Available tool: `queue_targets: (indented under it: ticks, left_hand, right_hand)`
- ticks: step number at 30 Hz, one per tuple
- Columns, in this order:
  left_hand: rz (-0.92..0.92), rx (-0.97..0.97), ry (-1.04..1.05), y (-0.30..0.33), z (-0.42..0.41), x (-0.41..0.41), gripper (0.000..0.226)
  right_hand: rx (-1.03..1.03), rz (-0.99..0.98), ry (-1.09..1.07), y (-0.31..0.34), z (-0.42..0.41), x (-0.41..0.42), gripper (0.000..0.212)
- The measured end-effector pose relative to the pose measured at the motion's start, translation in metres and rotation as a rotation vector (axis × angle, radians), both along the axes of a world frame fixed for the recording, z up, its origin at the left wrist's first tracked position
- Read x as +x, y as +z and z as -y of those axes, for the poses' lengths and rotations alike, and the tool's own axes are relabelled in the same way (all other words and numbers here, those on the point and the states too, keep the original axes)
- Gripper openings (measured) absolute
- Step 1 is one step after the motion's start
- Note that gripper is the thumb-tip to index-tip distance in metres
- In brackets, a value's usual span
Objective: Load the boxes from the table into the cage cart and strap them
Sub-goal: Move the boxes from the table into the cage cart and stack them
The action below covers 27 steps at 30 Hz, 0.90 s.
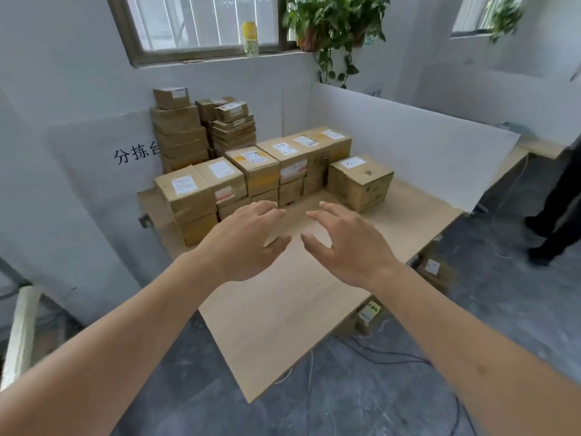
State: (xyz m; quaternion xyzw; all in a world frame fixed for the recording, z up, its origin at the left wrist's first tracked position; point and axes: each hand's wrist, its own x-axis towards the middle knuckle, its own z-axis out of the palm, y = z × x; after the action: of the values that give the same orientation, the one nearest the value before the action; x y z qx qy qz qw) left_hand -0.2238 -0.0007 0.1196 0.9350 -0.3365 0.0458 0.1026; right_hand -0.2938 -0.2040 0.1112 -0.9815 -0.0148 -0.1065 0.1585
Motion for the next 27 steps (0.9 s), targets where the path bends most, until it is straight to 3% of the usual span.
queue_targets:
  ticks: [12, 16, 20, 24, 27]
  left_hand:
    - [-0.031, 0.030, -0.222, -0.015, 0.153, 0.139, 0.057]
    - [-0.059, 0.058, -0.270, -0.020, 0.203, 0.171, 0.070]
    - [-0.066, 0.065, -0.269, -0.024, 0.252, 0.193, 0.069]
    - [-0.052, 0.065, -0.228, -0.030, 0.319, 0.211, 0.050]
    - [-0.068, 0.031, -0.179, -0.042, 0.370, 0.223, 0.056]
  right_hand:
    - [0.011, -0.057, -0.256, -0.021, 0.127, 0.098, 0.057]
    - [0.040, -0.085, -0.293, -0.020, 0.170, 0.120, 0.055]
    - [0.066, -0.085, -0.290, -0.020, 0.220, 0.141, 0.053]
    - [0.032, -0.082, -0.263, -0.028, 0.290, 0.164, 0.055]
    - [0.028, -0.100, -0.230, -0.036, 0.350, 0.182, 0.058]
